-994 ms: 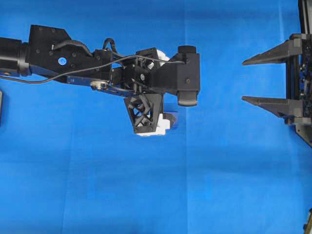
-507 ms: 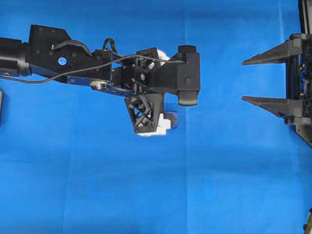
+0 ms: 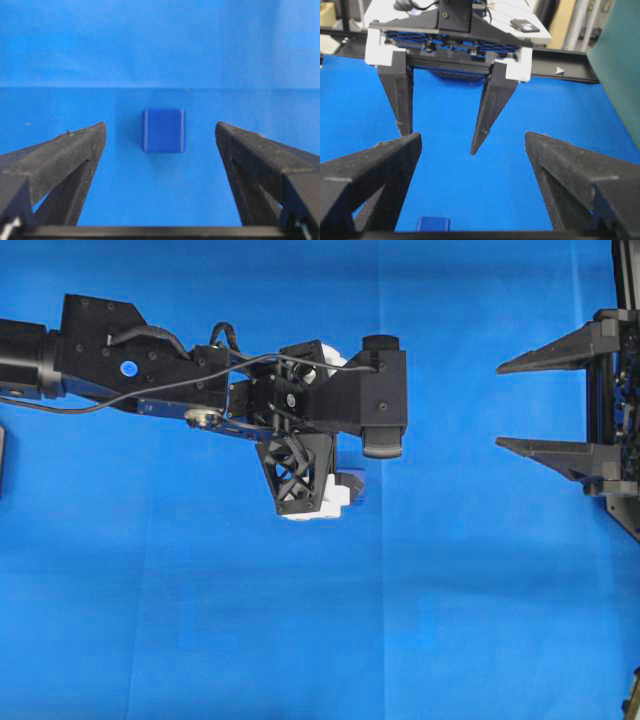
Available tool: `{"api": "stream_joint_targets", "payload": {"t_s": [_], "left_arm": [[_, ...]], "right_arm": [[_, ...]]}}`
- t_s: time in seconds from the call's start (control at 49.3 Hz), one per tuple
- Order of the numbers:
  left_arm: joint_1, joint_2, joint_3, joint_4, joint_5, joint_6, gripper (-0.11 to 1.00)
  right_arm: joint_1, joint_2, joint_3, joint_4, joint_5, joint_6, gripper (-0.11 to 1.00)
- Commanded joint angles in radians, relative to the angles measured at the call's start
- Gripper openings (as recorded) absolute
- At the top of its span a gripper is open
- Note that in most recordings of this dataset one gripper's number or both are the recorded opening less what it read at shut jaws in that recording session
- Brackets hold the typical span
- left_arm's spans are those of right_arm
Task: Handover the blue block to the right arm after grasping it with the left arm, then place it in the designated position.
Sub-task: 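Lower the open left gripper down over the blue cube, then close the left gripper on the blue cube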
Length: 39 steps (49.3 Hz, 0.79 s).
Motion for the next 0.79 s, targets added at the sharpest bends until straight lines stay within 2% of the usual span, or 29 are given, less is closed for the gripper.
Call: {"api": "stream_joint_targets", "payload": {"t_s": [0.0, 0.426, 0.77], "left_arm": [[-0.008, -0.002, 0.003, 0.002, -0.04, -0.002, 0.93], [-0.017, 0.084, 0.109, 0.002, -0.25, -0.008, 0.93], [-0.025, 0.216, 0.106, 0.002, -0.288, -0.02, 0.93]], "right_arm": [[-0.002, 0.005, -0.023, 0.003, -0.008, 0.002, 0.97], [-0.002, 0.005, -0.021, 0.003, -0.008, 0.0, 0.97], [-0.012, 0.008, -0.02, 0.003, -0.005, 0.0, 0.97]]}}
